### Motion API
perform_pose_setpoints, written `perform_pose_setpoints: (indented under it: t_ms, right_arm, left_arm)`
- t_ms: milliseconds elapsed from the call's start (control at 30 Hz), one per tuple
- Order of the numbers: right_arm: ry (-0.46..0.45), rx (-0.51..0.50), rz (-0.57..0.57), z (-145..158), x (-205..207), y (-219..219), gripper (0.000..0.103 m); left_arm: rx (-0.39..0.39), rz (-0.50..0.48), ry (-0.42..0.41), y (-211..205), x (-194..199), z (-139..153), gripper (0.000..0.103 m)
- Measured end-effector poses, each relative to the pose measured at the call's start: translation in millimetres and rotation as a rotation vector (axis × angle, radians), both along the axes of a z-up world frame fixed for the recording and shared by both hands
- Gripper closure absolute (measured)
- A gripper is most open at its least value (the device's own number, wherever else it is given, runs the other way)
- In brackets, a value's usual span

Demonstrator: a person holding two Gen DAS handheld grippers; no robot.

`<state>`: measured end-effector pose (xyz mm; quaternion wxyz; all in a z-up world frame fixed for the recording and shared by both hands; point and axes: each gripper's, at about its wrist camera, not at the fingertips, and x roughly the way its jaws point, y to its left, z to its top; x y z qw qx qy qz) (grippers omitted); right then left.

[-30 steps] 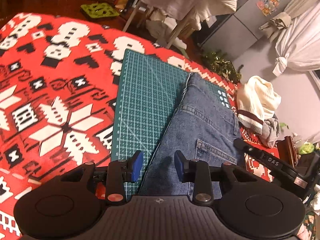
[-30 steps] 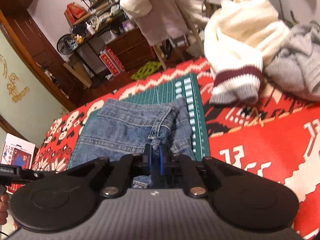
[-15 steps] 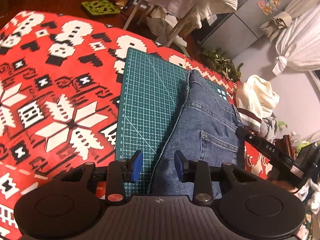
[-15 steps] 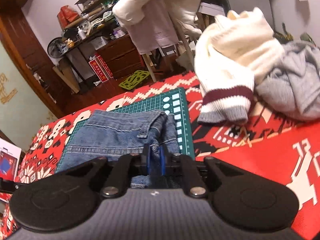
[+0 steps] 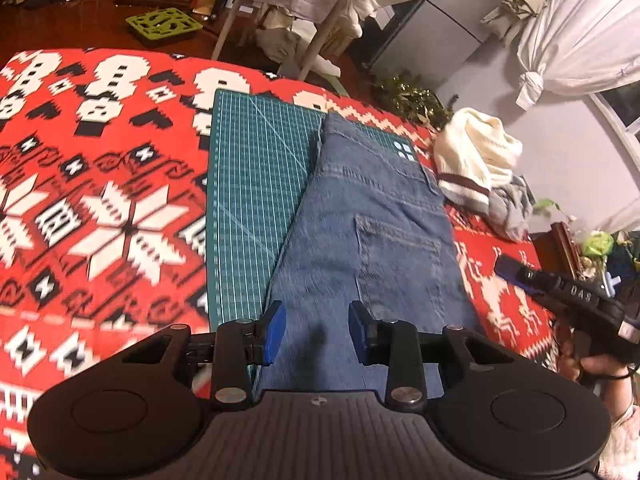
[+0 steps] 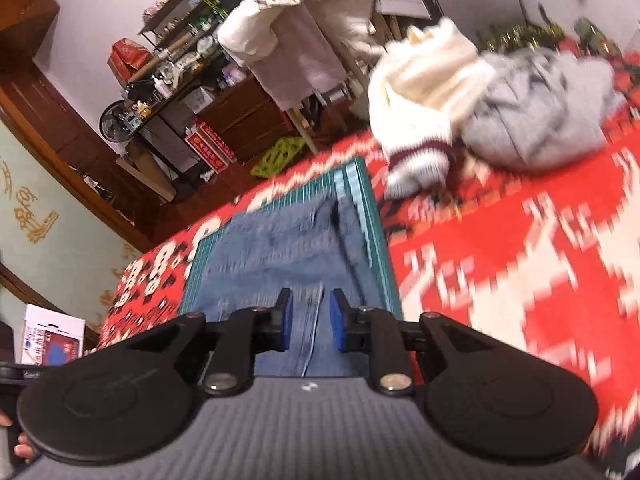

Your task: Fold clothes

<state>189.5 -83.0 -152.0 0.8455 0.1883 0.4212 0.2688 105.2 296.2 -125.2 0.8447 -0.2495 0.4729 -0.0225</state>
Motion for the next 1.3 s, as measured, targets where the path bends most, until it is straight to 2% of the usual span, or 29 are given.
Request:
perform_pose_setpoints:
  t_ms: [133, 333, 400, 533, 633, 833, 867, 900, 933, 1100, 1167, 1300]
  right_arm:
    - [0.061, -0.078, 0.021, 5.5, -30.6, -12.3, 0.080]
    - [0.190, -0.141, 0.020, 0.6, -57.5, -33.4, 0.080]
    - [0.228, -0.147, 0.014, -1.8, -62.5, -36.4, 0.080]
    - [0.287, -0.169, 0.027, -9.6, -68.8, -34.8, 0.080]
    - [0.328, -0.190, 0.019, -17.7, -68.7, -32.3, 0.080]
    - [0.368, -0.152, 0.015, -24.7, -72.5, -35.0, 0.081]
    - [0.367, -0.154, 0.017, -24.6, -73.6, -34.8, 0.084]
    - [0.359, -0.156, 0.021, -23.3, -75.0, -34.0, 0.088]
    - [0.348, -0.160, 0.025, -21.0, -75.9, -33.3, 0.090]
    - [0.298, -0.195, 0.062, -4.1, -82.0, -28.5, 0.093]
    - [0.295, -0.206, 0.068, 0.2, -83.4, -28.4, 0.094]
    - [0.354, -0.228, 0.063, -12.8, -83.4, -32.6, 0.095]
  left_arm:
    - [-0.007, 0.005, 0.016, 0.0, -25.4, 6.8, 0.070]
    - [-0.096, 0.069, 0.079, 22.8, -70.1, -2.2, 0.070]
    - [-0.131, 0.088, 0.105, 30.9, -75.3, -6.2, 0.070]
    - [-0.120, 0.080, 0.175, 31.6, -81.6, -17.2, 0.070]
    - [-0.140, 0.059, 0.207, 31.4, -86.2, -24.6, 0.065]
    - [-0.160, 0.037, 0.249, 30.9, -90.5, -35.3, 0.067]
    - [-0.154, 0.035, 0.242, 30.4, -91.0, -34.1, 0.071]
    - [-0.149, 0.033, 0.234, 29.8, -91.6, -32.9, 0.085]
    - [-0.143, 0.031, 0.227, 29.3, -92.2, -31.6, 0.090]
    - [-0.106, 0.026, 0.183, 27.1, -97.4, -22.9, 0.095]
    - [-0.087, 0.020, 0.192, 24.9, -96.4, -23.6, 0.095]
    - [-0.038, -0.003, 0.235, 15.9, -89.3, -30.6, 0.095]
